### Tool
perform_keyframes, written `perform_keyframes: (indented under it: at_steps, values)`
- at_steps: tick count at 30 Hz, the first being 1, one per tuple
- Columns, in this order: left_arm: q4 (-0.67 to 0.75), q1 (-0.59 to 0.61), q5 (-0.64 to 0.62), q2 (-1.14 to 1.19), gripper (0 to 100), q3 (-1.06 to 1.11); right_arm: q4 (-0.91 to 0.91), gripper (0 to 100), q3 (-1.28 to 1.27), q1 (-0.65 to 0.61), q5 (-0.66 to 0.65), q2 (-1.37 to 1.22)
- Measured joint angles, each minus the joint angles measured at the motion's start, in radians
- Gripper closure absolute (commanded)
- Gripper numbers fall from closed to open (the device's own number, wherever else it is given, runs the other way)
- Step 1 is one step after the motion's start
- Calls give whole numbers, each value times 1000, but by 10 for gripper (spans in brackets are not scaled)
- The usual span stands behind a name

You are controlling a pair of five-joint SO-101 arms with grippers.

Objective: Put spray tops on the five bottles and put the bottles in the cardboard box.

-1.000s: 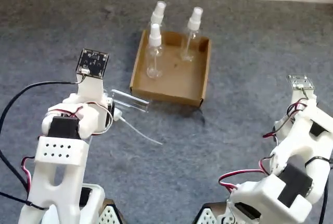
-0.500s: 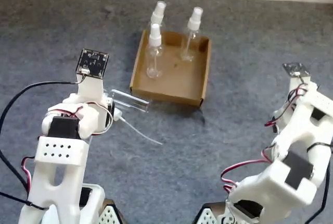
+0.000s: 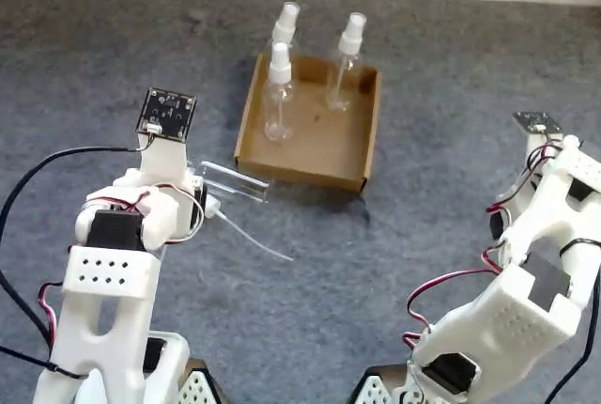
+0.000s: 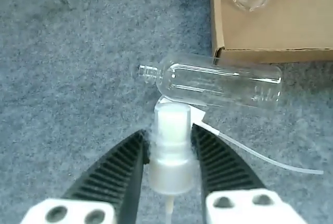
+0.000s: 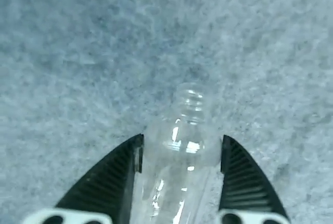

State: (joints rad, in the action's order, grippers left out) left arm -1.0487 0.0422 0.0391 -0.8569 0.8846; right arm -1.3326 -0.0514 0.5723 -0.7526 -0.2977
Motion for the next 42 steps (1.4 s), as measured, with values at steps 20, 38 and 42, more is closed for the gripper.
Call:
perform_keyframes:
  at_steps: [20,38,42]
  values:
    - [0,0,0,0,994,0,-11,983,-11,5,0,-15]
    - [-74,0,-178,0,996,-339,-78,995,-123,-598,370,752]
    - [-83,0,-288,-2,996,-473,89,995,-442,-853,463,1031]
